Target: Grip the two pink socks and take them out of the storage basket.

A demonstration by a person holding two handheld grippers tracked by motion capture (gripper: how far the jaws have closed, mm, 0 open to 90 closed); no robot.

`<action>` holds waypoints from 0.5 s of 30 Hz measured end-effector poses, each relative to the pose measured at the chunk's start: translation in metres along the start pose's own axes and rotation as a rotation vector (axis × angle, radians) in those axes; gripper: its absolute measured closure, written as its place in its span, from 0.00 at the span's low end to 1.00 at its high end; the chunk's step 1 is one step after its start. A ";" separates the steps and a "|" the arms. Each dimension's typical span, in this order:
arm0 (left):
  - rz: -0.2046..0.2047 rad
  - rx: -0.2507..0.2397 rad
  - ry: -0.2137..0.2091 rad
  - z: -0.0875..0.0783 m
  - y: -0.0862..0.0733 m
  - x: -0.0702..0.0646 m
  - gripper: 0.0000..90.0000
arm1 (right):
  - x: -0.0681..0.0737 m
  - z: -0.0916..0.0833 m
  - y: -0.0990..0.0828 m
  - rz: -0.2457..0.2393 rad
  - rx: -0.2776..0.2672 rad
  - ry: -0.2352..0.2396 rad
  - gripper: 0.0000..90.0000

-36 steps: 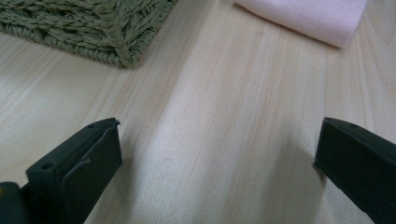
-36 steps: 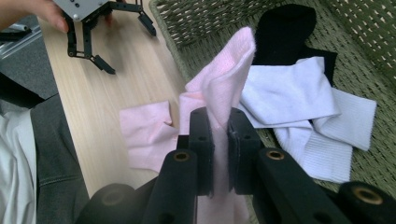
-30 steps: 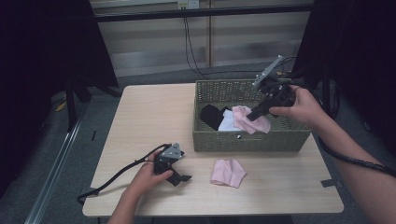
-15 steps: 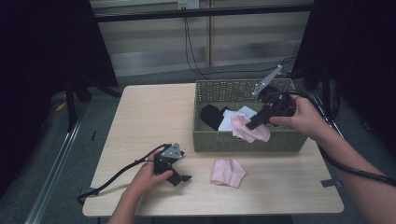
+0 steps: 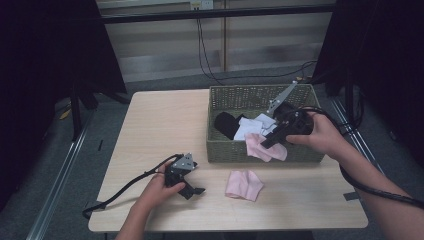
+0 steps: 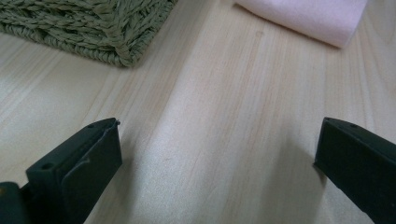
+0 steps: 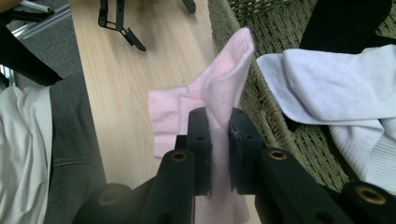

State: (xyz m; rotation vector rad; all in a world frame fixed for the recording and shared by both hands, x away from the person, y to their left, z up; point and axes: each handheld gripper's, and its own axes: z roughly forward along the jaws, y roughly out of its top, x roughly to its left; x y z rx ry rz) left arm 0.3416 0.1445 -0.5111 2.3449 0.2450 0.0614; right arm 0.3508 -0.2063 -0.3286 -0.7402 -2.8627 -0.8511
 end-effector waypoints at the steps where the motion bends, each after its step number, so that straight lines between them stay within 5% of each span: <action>1: 0.001 0.001 0.000 0.000 0.000 0.000 0.00 | 0.001 0.001 0.000 0.003 0.004 0.002 0.90; 15: -0.002 0.002 -0.001 0.000 0.000 0.000 0.00 | 0.000 0.021 -0.010 0.005 0.007 0.002 0.90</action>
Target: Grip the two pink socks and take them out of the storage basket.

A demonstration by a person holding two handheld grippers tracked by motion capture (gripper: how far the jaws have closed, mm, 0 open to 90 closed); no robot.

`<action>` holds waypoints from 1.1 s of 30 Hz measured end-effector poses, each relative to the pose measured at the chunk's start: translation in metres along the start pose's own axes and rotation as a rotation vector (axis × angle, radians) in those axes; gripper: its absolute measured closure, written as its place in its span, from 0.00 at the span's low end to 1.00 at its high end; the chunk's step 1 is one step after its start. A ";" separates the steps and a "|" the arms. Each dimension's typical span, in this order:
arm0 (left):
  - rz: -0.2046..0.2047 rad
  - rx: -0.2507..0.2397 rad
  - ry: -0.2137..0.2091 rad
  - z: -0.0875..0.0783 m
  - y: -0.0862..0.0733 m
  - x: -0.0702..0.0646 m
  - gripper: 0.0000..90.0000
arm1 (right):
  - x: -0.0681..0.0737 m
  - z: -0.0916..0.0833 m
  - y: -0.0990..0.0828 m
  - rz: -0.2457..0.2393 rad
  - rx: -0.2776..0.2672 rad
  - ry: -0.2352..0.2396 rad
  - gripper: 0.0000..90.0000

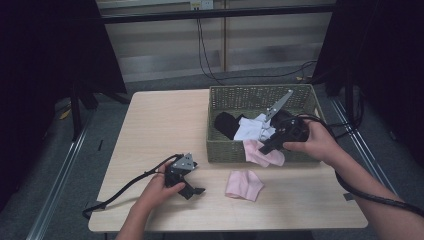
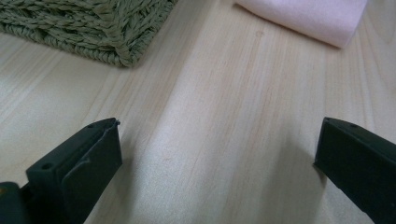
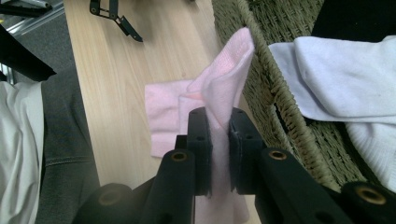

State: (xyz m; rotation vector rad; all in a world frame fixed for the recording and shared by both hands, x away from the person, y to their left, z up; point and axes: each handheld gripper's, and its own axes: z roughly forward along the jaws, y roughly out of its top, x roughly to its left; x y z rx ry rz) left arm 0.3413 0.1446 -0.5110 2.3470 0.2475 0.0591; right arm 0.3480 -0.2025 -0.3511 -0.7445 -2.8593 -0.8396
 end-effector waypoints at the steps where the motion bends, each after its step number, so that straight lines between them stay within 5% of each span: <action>1: -0.001 -0.001 0.000 0.000 0.000 0.000 0.00 | 0.000 0.001 0.000 -0.006 0.004 0.003 0.90; 16: -0.001 -0.001 0.000 0.000 0.000 0.000 0.00 | 0.002 0.013 -0.006 -0.004 0.009 0.008 0.89; 23: 0.000 0.000 0.000 0.000 0.000 0.000 0.00 | 0.001 0.020 -0.013 0.029 0.020 0.006 0.65; 33: -0.001 -0.001 0.000 0.000 0.000 0.000 0.00 | 0.002 0.018 -0.027 0.041 -0.011 -0.014 0.49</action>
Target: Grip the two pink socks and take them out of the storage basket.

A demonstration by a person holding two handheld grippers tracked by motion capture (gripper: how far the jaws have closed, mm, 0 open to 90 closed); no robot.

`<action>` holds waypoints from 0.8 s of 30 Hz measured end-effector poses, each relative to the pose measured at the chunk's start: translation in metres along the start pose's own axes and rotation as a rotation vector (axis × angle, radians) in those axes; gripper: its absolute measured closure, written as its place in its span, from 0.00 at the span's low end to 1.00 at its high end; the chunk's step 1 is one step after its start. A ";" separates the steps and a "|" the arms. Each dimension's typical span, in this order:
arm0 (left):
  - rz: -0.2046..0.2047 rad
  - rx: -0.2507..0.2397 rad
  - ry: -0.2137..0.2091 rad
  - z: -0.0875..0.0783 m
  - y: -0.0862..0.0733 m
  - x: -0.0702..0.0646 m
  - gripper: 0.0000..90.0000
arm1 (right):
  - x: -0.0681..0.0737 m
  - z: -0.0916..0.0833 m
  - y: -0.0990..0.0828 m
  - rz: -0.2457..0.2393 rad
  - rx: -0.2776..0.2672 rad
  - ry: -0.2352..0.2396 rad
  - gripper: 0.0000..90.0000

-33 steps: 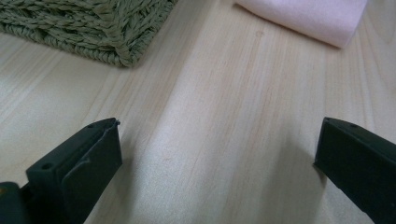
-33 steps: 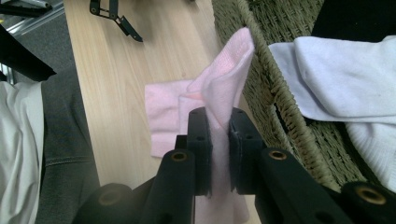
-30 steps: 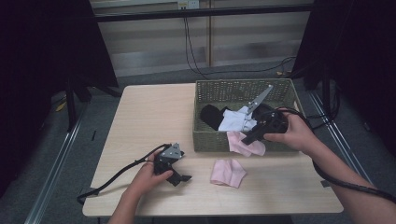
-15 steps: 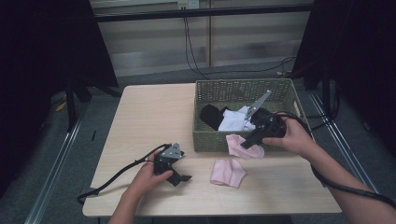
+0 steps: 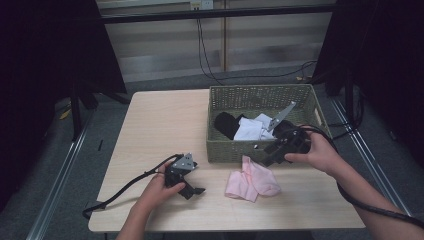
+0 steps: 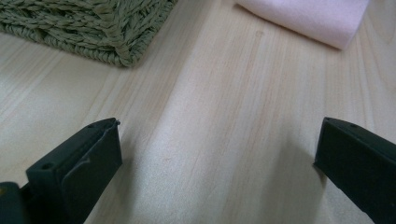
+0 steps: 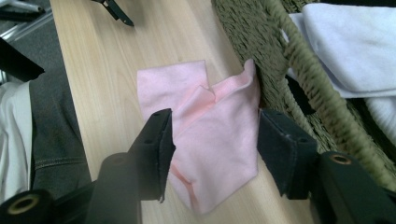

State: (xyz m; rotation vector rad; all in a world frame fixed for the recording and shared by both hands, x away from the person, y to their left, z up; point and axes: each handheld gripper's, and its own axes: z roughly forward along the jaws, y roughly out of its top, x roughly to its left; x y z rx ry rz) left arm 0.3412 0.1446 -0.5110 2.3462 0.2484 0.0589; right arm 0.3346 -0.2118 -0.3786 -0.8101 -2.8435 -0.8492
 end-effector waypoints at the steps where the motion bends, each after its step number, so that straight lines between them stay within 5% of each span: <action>1: 0.000 0.002 -0.002 0.000 0.000 0.000 0.00 | 0.000 0.000 -0.003 0.007 -0.004 0.001 0.48; 24: 0.001 0.002 -0.001 0.000 0.000 0.000 0.00 | -0.001 0.025 -0.079 0.095 -0.068 -0.071 0.34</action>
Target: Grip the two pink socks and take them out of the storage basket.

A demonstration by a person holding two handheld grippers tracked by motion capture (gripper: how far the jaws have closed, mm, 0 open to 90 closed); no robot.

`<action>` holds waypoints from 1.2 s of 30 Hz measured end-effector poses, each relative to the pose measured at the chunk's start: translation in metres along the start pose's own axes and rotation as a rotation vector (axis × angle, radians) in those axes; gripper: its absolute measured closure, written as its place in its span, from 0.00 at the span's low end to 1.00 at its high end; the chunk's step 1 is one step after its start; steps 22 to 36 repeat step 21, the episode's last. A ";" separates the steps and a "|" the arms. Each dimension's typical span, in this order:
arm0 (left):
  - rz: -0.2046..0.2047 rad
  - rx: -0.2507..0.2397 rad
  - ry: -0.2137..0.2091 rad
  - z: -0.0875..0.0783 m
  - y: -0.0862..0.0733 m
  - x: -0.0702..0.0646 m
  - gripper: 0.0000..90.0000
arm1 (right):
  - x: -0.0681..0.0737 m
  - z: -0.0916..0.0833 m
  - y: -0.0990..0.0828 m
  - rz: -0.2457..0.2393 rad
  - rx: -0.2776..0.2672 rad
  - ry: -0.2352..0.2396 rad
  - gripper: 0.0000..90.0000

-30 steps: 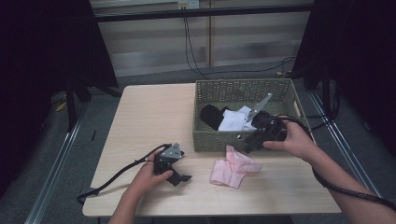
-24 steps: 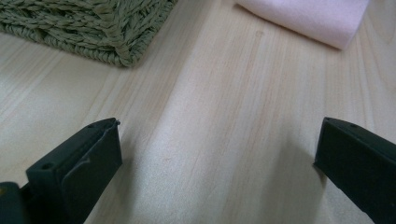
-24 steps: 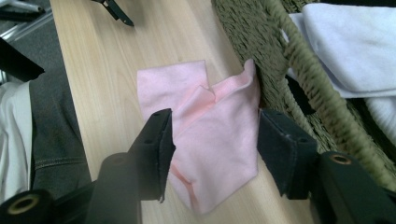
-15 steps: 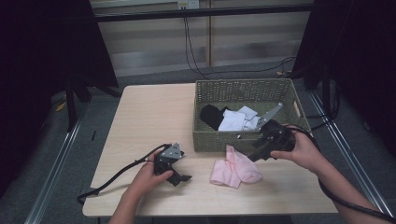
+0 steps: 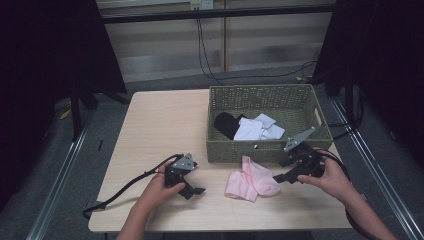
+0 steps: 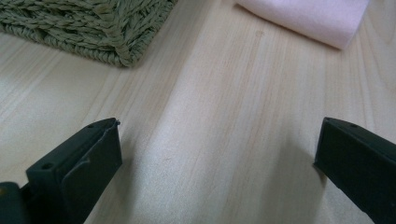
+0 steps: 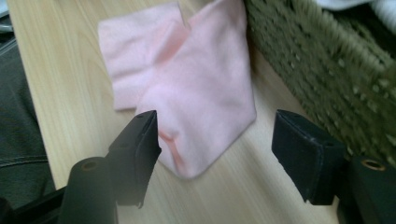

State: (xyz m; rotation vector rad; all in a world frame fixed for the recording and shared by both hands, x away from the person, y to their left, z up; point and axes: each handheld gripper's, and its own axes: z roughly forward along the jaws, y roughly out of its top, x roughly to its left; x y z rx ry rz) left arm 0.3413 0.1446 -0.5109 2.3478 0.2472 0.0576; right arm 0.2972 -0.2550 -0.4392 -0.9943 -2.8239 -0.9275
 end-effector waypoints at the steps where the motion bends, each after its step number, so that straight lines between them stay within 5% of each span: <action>1: 0.000 0.000 0.000 0.000 0.000 0.000 0.00 | 0.000 0.002 -0.004 0.008 -0.001 -0.012 0.33; 12: 0.000 0.000 0.000 0.000 0.000 0.000 0.00 | -0.007 0.016 -0.051 0.034 -0.075 -0.077 0.29; 17: 0.000 0.001 -0.001 0.000 0.000 0.000 0.00 | -0.005 0.020 -0.058 0.003 -0.078 -0.095 0.28; 36: 0.000 -0.002 0.001 0.000 0.000 0.000 0.00 | -0.003 0.024 -0.059 0.012 -0.076 -0.088 0.28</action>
